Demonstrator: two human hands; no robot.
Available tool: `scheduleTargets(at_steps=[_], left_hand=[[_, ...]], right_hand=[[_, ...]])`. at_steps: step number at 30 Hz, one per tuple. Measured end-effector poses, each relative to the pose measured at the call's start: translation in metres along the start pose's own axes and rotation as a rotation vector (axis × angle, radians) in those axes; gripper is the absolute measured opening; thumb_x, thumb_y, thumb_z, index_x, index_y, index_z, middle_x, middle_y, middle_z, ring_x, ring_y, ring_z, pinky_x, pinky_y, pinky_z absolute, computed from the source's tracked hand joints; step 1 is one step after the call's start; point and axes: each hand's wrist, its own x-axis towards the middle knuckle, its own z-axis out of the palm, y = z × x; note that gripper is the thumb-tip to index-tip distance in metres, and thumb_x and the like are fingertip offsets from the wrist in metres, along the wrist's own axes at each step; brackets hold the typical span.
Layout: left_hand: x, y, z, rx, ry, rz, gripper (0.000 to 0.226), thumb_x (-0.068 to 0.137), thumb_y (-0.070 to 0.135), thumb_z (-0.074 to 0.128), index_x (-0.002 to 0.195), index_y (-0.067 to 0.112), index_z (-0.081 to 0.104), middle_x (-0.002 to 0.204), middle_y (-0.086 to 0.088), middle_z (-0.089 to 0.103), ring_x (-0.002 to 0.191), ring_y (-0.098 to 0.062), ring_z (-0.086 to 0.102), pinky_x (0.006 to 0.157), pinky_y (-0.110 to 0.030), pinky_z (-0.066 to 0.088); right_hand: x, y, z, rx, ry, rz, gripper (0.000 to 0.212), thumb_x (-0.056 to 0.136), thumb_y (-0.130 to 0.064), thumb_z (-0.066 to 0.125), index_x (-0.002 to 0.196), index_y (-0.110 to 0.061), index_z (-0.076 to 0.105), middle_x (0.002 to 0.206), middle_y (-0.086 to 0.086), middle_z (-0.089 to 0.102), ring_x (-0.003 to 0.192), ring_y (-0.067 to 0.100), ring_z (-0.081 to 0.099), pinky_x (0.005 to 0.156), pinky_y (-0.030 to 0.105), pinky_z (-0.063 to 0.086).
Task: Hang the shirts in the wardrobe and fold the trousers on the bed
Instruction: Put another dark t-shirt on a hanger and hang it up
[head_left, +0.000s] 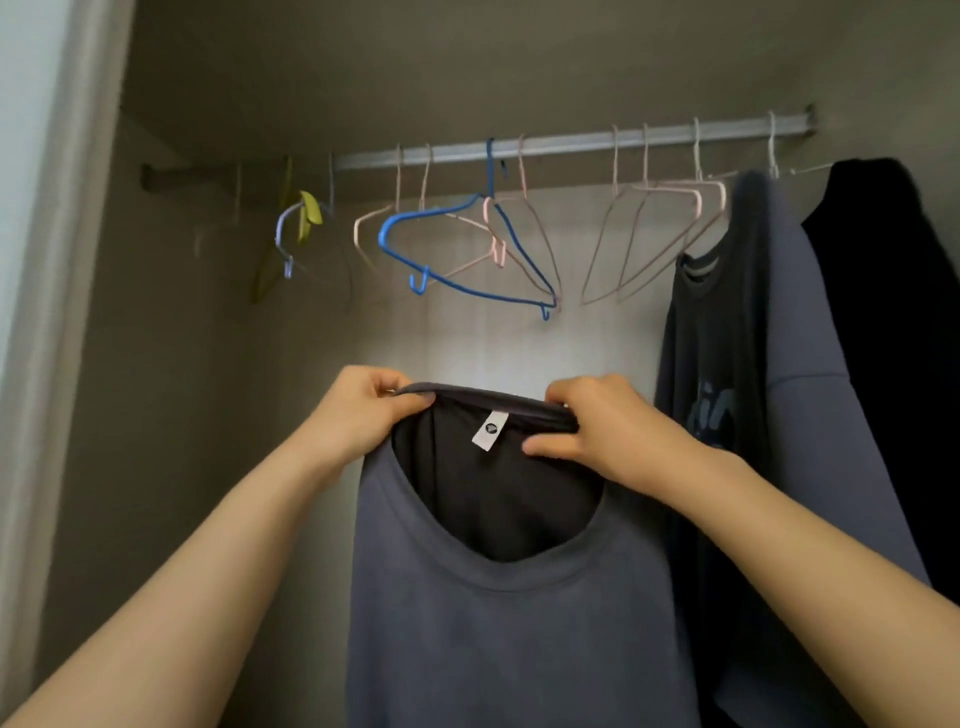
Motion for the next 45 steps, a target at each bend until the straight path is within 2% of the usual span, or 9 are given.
scheduleTargets(at_steps=[5, 10, 15, 21, 26, 30, 34, 39, 45], left_hand=[[0.019, -0.013, -0.012, -0.125, 0.259, -0.007, 0.027, 0.091, 0.010, 0.068, 0.065, 0.007, 0.063, 0.060, -0.002, 0.053, 0.062, -0.013, 0.044, 0.061, -0.029, 0.035], [0.034, -0.020, -0.018, 0.236, 0.387, 0.129, 0.029, 0.092, 0.026, 0.066, 0.068, 0.009, 0.063, 0.063, -0.008, 0.060, 0.067, -0.024, 0.051, 0.062, -0.035, 0.038], [0.035, -0.028, -0.014, 0.415, 0.408, 0.126, 0.038, 0.085, 0.040, 0.072, 0.070, 0.010, 0.055, 0.063, -0.005, 0.057, 0.068, -0.028, 0.053, 0.059, -0.036, 0.039], [0.033, -0.029, -0.011, 0.384, 0.062, -0.264, 0.049, 0.070, 0.040, 0.088, 0.054, 0.012, 0.050, 0.046, -0.008, 0.060, 0.041, -0.022, 0.063, 0.045, -0.024, 0.052], [0.029, -0.022, -0.015, -0.230, -0.101, -0.345, 0.030, 0.064, 0.022, 0.090, 0.064, 0.009, 0.062, 0.063, -0.013, 0.068, 0.050, -0.018, 0.067, 0.051, -0.024, 0.056], [0.025, -0.007, -0.012, -0.548, -0.211, -0.366, 0.030, 0.060, 0.021, 0.081, 0.086, 0.011, 0.070, 0.077, -0.008, 0.074, 0.064, -0.015, 0.072, 0.054, -0.024, 0.057], [0.027, 0.014, -0.004, -0.757, -0.231, -0.427, 0.019, 0.068, 0.023, 0.076, 0.084, 0.014, 0.072, 0.079, -0.005, 0.075, 0.063, -0.015, 0.071, 0.056, -0.027, 0.060], [0.031, 0.046, 0.007, -0.583, -0.253, -0.409, 0.046, 0.083, 0.024, 0.071, 0.124, 0.003, 0.065, 0.121, -0.016, 0.067, 0.104, -0.030, 0.062, 0.092, -0.042, 0.052], [0.036, 0.069, 0.031, -0.448, -0.239, -0.369, 0.035, 0.091, 0.019, 0.069, 0.118, -0.003, 0.064, 0.114, -0.019, 0.069, 0.097, -0.030, 0.067, 0.073, -0.038, 0.055]], right_hand=[[-0.010, 0.015, -0.005, -0.177, -0.171, 0.138, 0.010, 0.086, -0.019, 0.061, 0.096, -0.019, 0.058, 0.100, 0.007, 0.062, 0.093, 0.029, 0.060, 0.078, 0.034, 0.053], [-0.013, 0.016, -0.025, 0.084, 0.178, -0.143, 0.023, 0.093, -0.019, 0.058, 0.102, -0.036, 0.047, 0.091, -0.011, 0.054, 0.077, 0.006, 0.053, 0.069, 0.028, 0.046], [-0.020, 0.020, -0.038, 0.015, 0.480, -0.341, 0.016, 0.092, -0.019, 0.047, 0.103, -0.016, 0.058, 0.094, -0.011, 0.043, 0.076, 0.027, 0.056, 0.066, 0.047, 0.051], [-0.025, 0.031, -0.034, -0.112, 0.592, -0.188, 0.008, 0.092, -0.005, 0.058, 0.098, -0.007, 0.063, 0.094, 0.006, 0.056, 0.068, 0.035, 0.057, 0.059, 0.047, 0.051], [-0.029, 0.049, -0.028, -0.404, 0.502, 0.008, 0.010, 0.094, -0.008, 0.058, 0.099, -0.016, 0.063, 0.096, 0.001, 0.057, 0.056, 0.033, 0.053, 0.050, 0.038, 0.048], [-0.029, 0.054, -0.024, -0.503, 0.342, 0.147, 0.026, 0.096, -0.015, 0.052, 0.114, -0.030, 0.063, 0.107, -0.006, 0.056, 0.076, 0.026, 0.062, 0.057, 0.029, 0.042], [-0.027, 0.049, -0.021, -0.660, 0.173, 0.074, 0.023, 0.089, -0.017, 0.052, 0.104, -0.028, 0.066, 0.101, -0.007, 0.057, 0.093, 0.021, 0.059, 0.057, 0.028, 0.033], [-0.029, 0.048, -0.021, -0.581, 0.027, -0.020, 0.017, 0.093, -0.027, 0.050, 0.094, -0.021, 0.066, 0.096, -0.002, 0.062, 0.102, 0.020, 0.052, 0.067, 0.034, 0.048], [-0.025, 0.030, -0.055, -0.443, 0.270, -0.066, 0.031, 0.100, -0.041, 0.039, 0.088, -0.022, 0.061, 0.083, -0.004, 0.060, 0.091, 0.017, 0.054, 0.067, 0.033, 0.047]])
